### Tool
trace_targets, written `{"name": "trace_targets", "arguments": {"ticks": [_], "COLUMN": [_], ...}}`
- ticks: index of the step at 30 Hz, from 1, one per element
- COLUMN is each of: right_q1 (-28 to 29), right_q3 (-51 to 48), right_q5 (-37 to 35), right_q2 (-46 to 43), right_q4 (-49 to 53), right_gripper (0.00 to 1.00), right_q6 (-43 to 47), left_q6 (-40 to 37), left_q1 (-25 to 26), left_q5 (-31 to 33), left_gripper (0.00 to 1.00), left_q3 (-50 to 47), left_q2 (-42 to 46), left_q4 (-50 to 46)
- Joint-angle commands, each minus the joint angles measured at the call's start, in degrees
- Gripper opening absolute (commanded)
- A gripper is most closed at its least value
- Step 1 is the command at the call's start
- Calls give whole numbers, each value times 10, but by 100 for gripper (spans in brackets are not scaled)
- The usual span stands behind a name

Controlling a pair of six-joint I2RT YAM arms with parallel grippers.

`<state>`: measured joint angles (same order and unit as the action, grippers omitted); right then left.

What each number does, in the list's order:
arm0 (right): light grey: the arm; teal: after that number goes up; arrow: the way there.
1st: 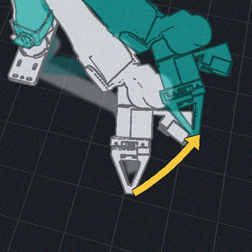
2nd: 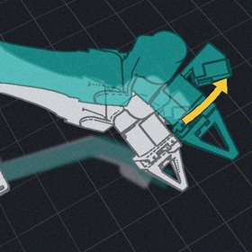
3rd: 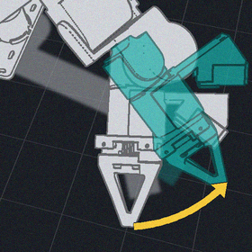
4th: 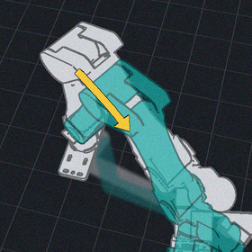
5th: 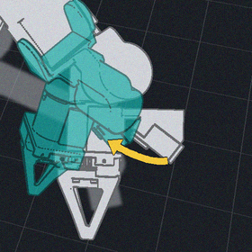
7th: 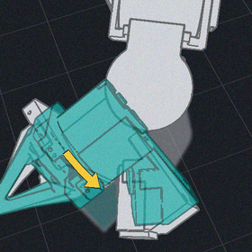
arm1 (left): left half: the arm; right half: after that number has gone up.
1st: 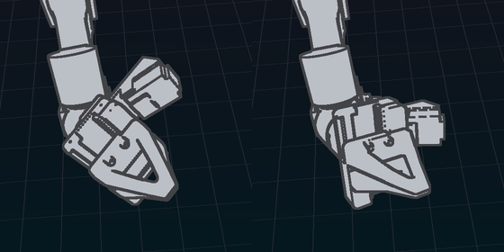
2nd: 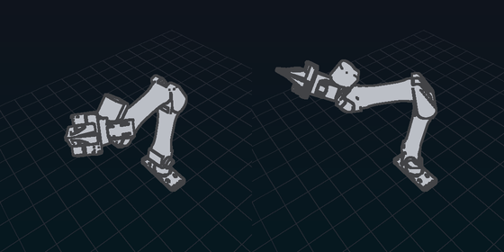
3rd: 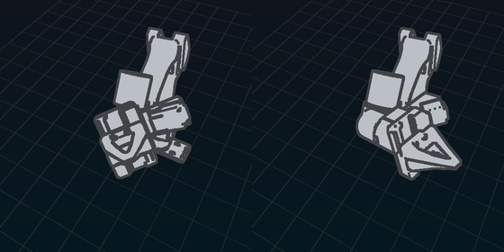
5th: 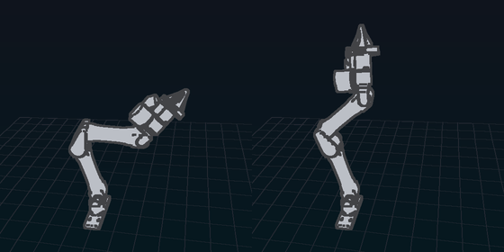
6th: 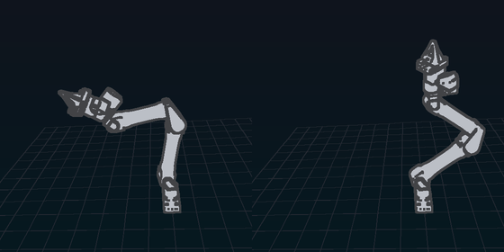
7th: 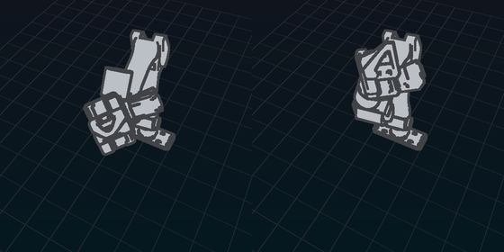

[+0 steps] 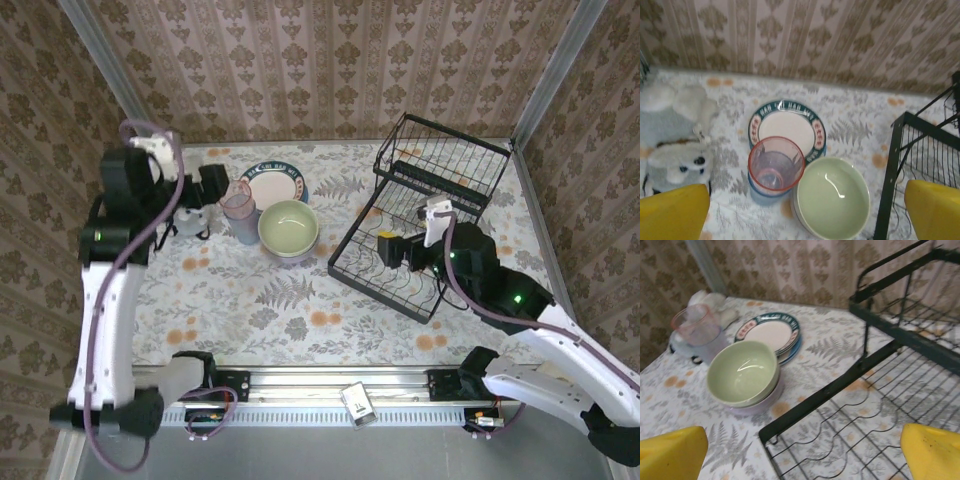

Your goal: Unload the mixed dishes from the dish rack

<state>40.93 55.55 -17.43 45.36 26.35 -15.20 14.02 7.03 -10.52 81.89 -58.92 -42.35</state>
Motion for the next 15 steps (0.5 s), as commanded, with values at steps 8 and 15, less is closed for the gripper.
{"name": "trace_targets", "arguments": {"ticks": [8, 15], "right_q1": [-227, -326], "right_q3": [-56, -133], "right_q5": [83, 146], "right_q2": [-25, -4], "right_q4": [-9, -81], "right_gripper": [100, 100], "right_q6": [-6, -24], "left_q6": [-55, -16], "left_q1": [-6, -7], "left_q5": [155, 283], "left_gripper": [100, 100], "left_q3": [-279, -414], "left_q2": [237, 228], "left_q4": [194, 196]}}
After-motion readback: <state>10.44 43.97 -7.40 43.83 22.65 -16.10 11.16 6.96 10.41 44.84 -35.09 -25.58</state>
